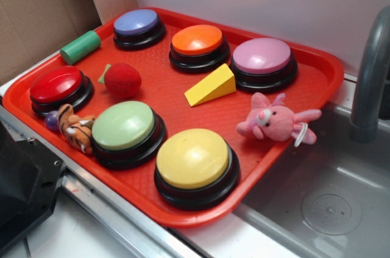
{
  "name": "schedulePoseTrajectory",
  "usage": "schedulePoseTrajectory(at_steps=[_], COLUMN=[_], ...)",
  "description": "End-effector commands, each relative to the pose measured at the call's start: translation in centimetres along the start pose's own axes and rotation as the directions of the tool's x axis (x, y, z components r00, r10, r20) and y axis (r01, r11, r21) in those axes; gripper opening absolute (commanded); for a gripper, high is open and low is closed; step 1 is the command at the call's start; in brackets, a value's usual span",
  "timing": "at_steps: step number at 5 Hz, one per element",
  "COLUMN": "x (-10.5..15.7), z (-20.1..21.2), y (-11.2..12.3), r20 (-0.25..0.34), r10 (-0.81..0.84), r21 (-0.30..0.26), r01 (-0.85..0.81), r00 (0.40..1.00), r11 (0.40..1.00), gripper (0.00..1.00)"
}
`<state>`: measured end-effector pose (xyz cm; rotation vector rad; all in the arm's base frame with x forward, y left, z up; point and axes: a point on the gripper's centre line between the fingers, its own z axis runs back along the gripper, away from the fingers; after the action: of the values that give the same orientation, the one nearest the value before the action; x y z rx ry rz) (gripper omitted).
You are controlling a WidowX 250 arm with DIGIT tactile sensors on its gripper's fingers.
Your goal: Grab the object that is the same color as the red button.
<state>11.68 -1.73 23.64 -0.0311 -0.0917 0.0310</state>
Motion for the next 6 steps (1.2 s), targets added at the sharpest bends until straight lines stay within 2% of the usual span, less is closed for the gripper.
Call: schedulePoseTrajectory(at_steps=[1, 2, 3, 4, 5, 6], x=[0.0, 1.4, 2.9, 3.8, 5.1, 5.9], z=[0.0, -1.3, -3.4, -5.5, -9.0, -12.3], y=[0.0, 0.5, 1.3, 1.9, 3.1, 3.9], r20=[0.0, -0.039, -0.052, -0.041, -0.028, 0.004], r10=[0.0, 0.097, 0.219, 0.363, 0.529, 0.667], r21=[0.0, 0.022, 0.036, 0.049, 0.079, 0.149], r01=[0.0, -0.096, -0.218, -0.361, -0.526, -0.66], r00=[1.0, 0.995, 0.974, 0.931, 0.848, 0.745], r11=[1.0, 0.995, 0.975, 0.931, 0.847, 0.736], gripper=[1.0, 1.0, 1.0, 1.0, 1.0, 1.0])
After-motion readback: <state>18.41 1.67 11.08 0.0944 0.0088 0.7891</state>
